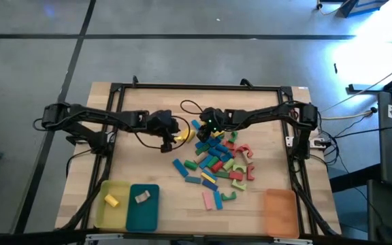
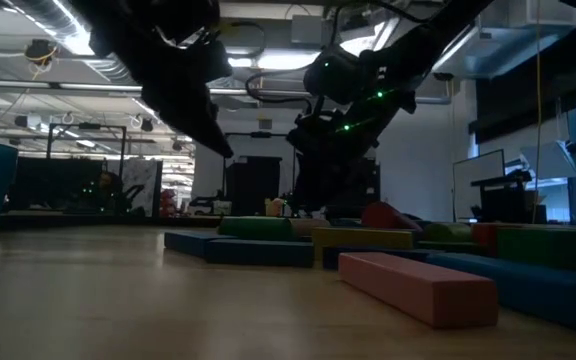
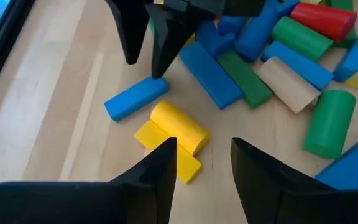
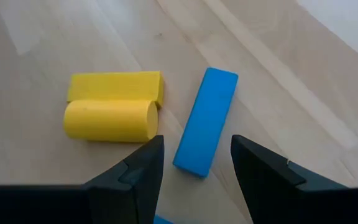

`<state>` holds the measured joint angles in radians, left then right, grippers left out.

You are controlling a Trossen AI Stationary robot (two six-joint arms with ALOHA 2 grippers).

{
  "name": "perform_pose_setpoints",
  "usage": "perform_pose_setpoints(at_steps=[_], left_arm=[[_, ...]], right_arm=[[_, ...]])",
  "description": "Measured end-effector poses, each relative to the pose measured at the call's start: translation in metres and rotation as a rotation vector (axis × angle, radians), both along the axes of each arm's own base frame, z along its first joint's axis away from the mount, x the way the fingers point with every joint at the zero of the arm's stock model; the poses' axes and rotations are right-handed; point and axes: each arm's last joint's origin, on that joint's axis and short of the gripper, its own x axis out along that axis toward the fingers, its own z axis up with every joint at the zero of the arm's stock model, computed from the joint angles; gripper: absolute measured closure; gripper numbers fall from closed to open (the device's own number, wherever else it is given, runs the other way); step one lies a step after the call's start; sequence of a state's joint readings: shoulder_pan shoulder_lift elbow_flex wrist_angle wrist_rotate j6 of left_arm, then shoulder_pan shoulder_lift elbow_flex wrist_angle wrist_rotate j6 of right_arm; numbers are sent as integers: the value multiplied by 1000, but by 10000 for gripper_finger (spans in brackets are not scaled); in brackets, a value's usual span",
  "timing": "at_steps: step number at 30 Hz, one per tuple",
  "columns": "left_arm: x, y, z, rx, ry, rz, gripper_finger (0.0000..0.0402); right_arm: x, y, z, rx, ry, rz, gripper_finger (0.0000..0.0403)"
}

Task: Sort blocks by size
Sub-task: Put the blue rectangular block into the orange bin

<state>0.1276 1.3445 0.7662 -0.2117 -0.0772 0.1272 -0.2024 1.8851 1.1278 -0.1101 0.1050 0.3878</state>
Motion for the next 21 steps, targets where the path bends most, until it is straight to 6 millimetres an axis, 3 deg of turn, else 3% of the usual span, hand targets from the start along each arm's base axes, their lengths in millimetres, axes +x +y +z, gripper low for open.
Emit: perform_pose_setpoints(at_steps=[4, 21], left_arm=[[-2, 0, -5, -13, -4, 12, 270], [2, -1, -2, -25, -58, -3, 270]], right_arm=[[1, -1, 1, -11, -14, -14, 213], [9, 7, -27, -23, 26, -7, 213]])
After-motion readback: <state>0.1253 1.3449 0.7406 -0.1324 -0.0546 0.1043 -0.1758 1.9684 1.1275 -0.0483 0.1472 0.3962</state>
